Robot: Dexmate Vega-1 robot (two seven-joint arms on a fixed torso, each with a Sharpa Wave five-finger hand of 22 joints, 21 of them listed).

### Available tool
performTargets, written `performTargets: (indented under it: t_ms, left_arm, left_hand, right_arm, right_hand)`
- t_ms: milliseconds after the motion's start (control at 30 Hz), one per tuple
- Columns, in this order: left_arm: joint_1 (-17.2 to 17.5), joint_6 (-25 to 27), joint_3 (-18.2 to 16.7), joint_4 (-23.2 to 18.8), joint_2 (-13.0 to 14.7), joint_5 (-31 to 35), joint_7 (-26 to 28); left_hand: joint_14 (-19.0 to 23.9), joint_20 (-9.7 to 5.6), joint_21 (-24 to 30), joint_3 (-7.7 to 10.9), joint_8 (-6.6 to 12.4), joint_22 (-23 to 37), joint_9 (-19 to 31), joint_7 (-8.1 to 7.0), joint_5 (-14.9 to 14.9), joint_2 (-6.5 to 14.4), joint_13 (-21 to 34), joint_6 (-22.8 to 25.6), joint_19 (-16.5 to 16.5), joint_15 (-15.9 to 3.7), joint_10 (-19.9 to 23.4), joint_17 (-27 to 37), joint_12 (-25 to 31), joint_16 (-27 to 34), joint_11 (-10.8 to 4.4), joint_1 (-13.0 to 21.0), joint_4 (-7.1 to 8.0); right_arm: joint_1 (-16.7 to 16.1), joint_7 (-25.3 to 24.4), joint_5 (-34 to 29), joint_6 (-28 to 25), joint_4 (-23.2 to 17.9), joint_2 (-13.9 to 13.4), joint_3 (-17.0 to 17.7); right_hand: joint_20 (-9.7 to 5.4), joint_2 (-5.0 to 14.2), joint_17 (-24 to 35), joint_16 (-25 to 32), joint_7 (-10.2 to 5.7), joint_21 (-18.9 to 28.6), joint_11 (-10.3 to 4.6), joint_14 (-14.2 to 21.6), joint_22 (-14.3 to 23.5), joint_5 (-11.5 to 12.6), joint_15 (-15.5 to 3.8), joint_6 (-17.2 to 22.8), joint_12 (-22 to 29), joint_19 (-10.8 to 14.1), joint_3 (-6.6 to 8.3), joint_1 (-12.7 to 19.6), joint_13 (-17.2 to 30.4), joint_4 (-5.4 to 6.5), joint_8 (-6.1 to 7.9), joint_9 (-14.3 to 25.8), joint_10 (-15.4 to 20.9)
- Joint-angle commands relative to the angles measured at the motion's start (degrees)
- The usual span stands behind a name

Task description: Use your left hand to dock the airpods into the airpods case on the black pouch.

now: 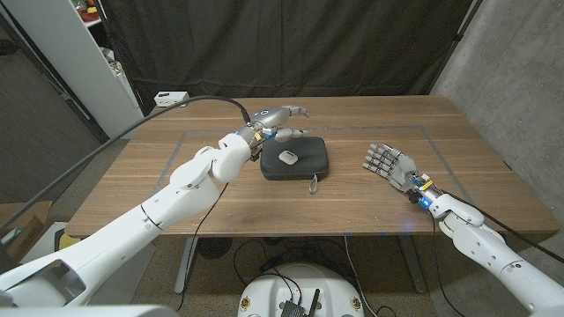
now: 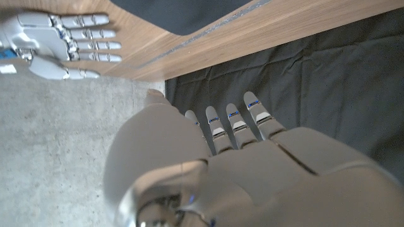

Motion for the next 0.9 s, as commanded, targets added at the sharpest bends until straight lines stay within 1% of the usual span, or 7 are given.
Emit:
performTargets:
  t_ms: [33, 100, 133, 233, 433, 733, 900]
  left_arm:
    - [1.22, -15.30, -6.42, 10.98, -5.11, -20.49, 9.78]
    - [0.99, -17.48, -6.63, 12.40, -5.16, -22.47, 10.14]
    - [0.87, -20.59, -7.61, 14.89, -5.93, -26.42, 9.79]
    - [0.57, -26.02, -8.59, 19.07, -7.08, -32.56, 9.12]
    - [0.19, -32.54, -9.47, 23.95, -7.47, -39.60, 7.12]
    - [0.51, -36.44, -9.75, 27.18, -7.98, -46.29, 4.77]
    - [-0.30, -39.01, -9.46, 30.46, -9.47, -49.95, 2.83]
  left_hand:
    - [2.19, -1.31, 1.30, 0.75, -0.82, -0.18, -1.32, 1.40, 0.01, 0.06, -0.43, 1.21, 2.84, -2.88, 1.80, -0.27, 0.47, 0.60, 0.23, -1.53, 0.54]
    - [3.22, -1.97, 1.77, 1.27, -1.19, -0.28, -1.99, 1.75, 0.02, 0.09, -0.69, 1.76, 4.17, -3.11, 2.45, -0.48, 0.59, 0.76, 0.33, -1.93, 0.45]
    - [3.69, -2.05, 1.91, 1.44, -1.33, -0.30, -2.20, 1.85, 0.02, 0.10, -0.77, 1.88, 4.56, -3.18, 2.76, -0.54, 0.66, 0.86, 0.31, -2.05, 0.42]
    - [5.42, -2.48, 2.29, 1.99, -1.87, -0.38, -2.91, 2.23, -0.01, 0.07, -1.06, 2.11, 5.65, -3.50, 3.62, -0.74, 0.83, 1.26, 0.53, -2.52, 0.38]
    - [6.83, -2.85, 2.51, 2.55, -2.27, -0.46, -3.81, 3.49, -0.10, 0.05, -1.43, 3.05, 6.31, -3.55, 5.16, -0.96, 1.19, 1.43, 0.56, -3.46, 0.49]
    - [7.38, -2.89, 2.60, 3.07, -2.22, -0.49, -4.57, 4.38, -0.20, 0.04, -1.75, 4.83, 6.59, -3.37, 5.82, -1.13, 1.22, 1.30, 0.79, -4.29, 0.55]
    - [7.48, -2.71, 2.53, 3.30, -2.35, -0.51, -4.92, 4.51, -0.24, 0.04, -1.90, 5.30, 6.43, -3.35, 5.93, -1.19, 1.15, 1.18, 0.71, -4.74, 0.59]
  right_arm:
    - [4.09, -7.07, -4.20, 0.34, -3.12, 0.47, -1.28]
    - [4.36, -7.93, -4.56, 0.39, -3.32, 0.65, -1.48]
    - [5.10, -8.84, -5.42, 0.65, -3.27, 1.06, -1.90]
    - [6.19, -10.36, -6.79, 1.24, -2.99, 1.82, -2.65]
    - [7.66, -12.70, -9.31, 2.77, -2.45, 3.28, -4.13]
    - [7.24, -16.58, -11.14, 2.74, -4.38, 4.53, -5.77]
    - [9.30, -17.05, -12.20, 2.81, -3.33, 5.70, -6.96]
  right_hand:
    - [-0.25, -0.02, 0.15, 0.16, -0.10, 0.32, -0.12, 0.19, 0.20, 0.12, -4.06, 0.28, 0.08, 0.43, 0.14, 0.43, 0.10, -0.11, 0.03, 0.02, 0.30]
    - [-0.38, -0.01, 0.17, 0.16, -0.08, 0.33, -0.07, 0.16, 0.20, 0.12, -4.16, 0.23, 0.07, 0.48, 0.13, 0.41, 0.10, -0.09, 0.01, 0.02, 0.27]
    - [-0.43, -0.01, 0.17, 0.16, -0.07, 0.33, -0.11, 0.17, 0.20, 0.11, -4.16, 0.27, 0.08, 0.48, 0.14, 0.42, 0.10, -0.10, 0.03, 0.02, 0.30]
    - [-0.56, -0.02, 0.15, 0.16, -0.02, 0.34, -0.38, 0.15, 0.20, 0.12, -4.17, 0.29, 0.07, 0.51, 0.17, 0.49, 0.10, -0.15, 0.03, 0.02, 0.27]
    - [-0.73, -0.03, 0.16, 0.12, -0.01, 0.33, -0.21, 0.00, 0.19, 0.11, -4.22, 0.28, 0.03, 0.53, 0.20, 0.53, 0.09, -0.18, 0.02, 0.02, 0.15]
    - [-0.77, 0.01, 0.18, 0.13, 0.01, 0.33, -0.42, -0.04, 0.19, 0.10, -4.25, 0.23, -0.01, 0.55, 0.23, 0.57, 0.09, -0.19, 0.00, 0.02, 0.04]
    - [-0.72, 0.00, 0.18, 0.14, 0.06, 0.32, -0.15, -0.07, 0.18, 0.11, -4.30, 0.28, 0.00, 0.55, 0.26, 0.62, 0.09, -0.22, 0.02, 0.02, 0.03]
